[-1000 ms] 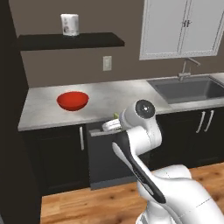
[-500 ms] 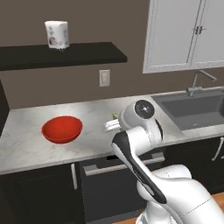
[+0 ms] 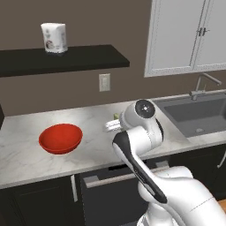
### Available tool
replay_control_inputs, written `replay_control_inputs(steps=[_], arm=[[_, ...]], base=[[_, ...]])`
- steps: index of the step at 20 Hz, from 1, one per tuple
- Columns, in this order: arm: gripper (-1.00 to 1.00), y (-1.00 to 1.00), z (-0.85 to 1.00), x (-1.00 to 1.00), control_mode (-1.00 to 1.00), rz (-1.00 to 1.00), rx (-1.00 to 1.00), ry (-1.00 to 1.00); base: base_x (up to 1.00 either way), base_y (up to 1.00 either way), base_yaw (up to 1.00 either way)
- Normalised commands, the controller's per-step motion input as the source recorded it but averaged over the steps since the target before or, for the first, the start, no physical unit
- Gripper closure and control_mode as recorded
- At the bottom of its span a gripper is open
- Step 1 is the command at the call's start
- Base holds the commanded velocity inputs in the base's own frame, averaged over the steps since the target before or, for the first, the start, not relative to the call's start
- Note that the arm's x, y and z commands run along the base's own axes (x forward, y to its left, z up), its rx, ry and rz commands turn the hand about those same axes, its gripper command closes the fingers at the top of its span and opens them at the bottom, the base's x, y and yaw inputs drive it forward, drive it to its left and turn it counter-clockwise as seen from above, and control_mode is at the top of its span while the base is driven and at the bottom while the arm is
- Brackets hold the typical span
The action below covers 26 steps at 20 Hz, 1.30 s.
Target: Pick the egg and butter from the fridge and place them by the bowl for mixing.
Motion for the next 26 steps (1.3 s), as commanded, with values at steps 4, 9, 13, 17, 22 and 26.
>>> replay_control_inputs(steps=[4, 9, 13, 17, 22, 26], arm=[[1.00, -0.01, -0.06, 0.46, -1.00, 0.00, 0.00, 0.10], [1.00, 0.07, -0.12, 0.07, -1.00, 0.02, -0.01, 0.10], [1.00, 0.08, -0.36, 0.00, -1.00, 0.05, -0.02, 0.13], [1.00, 0.13, -0.50, 0.00, -1.00, 0.05, -0.04, 0.08], [1.00, 0.15, -0.40, 0.03, -1.00, 0.07, -0.02, 0.02], [1.00, 0.09, -0.17, 0.11, -1.00, 0.04, 0.00, 0.00]], base=[[0.00, 0.00, 0.00], [0.00, 0.00, 0.00], [0.00, 0.00, 0.00], [0.00, 0.00, 0.00], [0.00, 0.00, 0.00], [0.00, 0.00, 0.00]])
